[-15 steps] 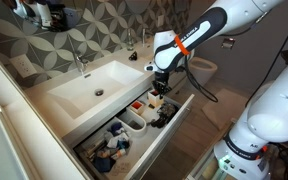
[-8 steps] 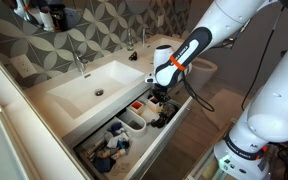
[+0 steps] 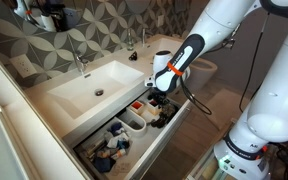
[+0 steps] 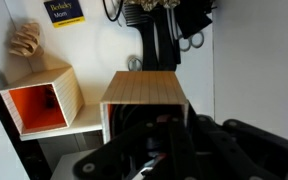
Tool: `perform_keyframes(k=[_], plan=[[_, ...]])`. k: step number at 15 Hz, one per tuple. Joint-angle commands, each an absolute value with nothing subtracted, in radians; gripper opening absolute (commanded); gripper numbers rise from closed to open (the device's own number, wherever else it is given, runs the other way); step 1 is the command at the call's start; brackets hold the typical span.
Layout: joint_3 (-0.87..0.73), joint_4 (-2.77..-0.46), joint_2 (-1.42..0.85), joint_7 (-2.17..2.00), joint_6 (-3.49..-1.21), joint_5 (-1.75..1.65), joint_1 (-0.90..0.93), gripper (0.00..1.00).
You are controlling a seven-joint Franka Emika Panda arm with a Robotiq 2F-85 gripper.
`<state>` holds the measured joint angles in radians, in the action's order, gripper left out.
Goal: Pick up the orange square cup from the countertop and put it in the drawer in front of the similar cup in the drawer
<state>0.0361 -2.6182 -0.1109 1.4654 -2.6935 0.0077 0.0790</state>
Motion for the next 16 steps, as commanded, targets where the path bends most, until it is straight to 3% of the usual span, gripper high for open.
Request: perform_keyframes(k=[1, 16], plan=[[0.06, -2.612, -0.141, 1.456, -2.724, -0.008, 0.053, 0.02], [0.07, -2.528, -0.463, 1.446, -3.113, -0.242, -0.014, 0.02]])
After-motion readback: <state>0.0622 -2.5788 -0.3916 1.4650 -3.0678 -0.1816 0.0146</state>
